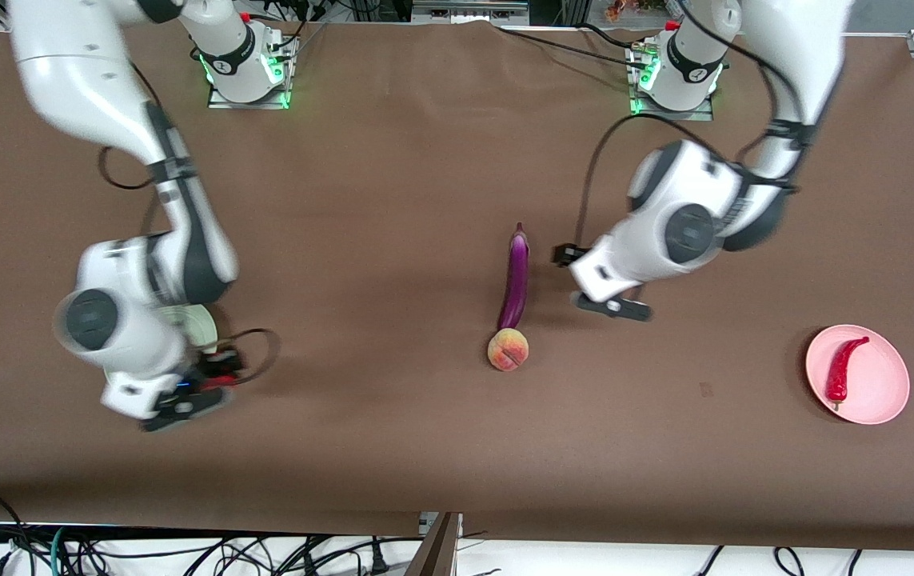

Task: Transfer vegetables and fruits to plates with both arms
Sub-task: 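Carry the apple to the green plate while the left gripper reaches the eggplant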

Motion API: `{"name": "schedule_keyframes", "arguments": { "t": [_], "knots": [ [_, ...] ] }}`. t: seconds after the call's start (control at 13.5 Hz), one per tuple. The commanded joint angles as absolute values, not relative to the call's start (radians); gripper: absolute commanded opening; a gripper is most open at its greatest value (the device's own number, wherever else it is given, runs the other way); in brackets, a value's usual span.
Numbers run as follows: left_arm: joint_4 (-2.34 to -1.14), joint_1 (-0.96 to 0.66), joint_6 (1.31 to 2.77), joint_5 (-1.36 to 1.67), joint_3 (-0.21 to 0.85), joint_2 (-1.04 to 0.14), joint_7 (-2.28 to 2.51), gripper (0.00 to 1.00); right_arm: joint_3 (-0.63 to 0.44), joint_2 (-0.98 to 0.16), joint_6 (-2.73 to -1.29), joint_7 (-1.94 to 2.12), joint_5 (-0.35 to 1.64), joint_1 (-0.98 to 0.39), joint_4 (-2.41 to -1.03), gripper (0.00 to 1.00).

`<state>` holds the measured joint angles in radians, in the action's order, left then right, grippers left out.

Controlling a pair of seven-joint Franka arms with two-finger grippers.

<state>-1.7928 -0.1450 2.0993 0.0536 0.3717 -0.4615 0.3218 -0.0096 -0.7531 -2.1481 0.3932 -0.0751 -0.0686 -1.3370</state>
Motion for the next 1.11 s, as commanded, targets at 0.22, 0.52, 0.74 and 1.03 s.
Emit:
{"name": "schedule_keyframes", "arguments": {
  "t": [0.22, 0.52, 0.74, 1.03],
  "knots": [
    [-1.917, -0.267, 2.443, -0.108, 0.359, -0.572, 0.544, 0.99, 0.012, -0.735, -2.135, 0.571, -0.069, 0.055, -1.420, 0.20],
    [-1.916, -0.279, 2.545, -0.239, 0.359, -0.647, 0.690, 0.39, 0.012, -0.755, -2.148, 0.572, -0.075, 0.110, -1.470, 0.20],
    [-1.917, -0.273, 2.527, -0.239, 0.362, -0.632, 0.722, 0.00, 0.012, -0.767, -2.149, 0.571, -0.078, 0.114, -1.470, 0.23],
    [-1.902, -0.243, 2.288, -0.239, 0.362, -0.517, 0.709, 0.00, 0.020, -0.772, -2.138, 0.549, -0.051, 0.121, -1.462, 1.00]
  ]
}}
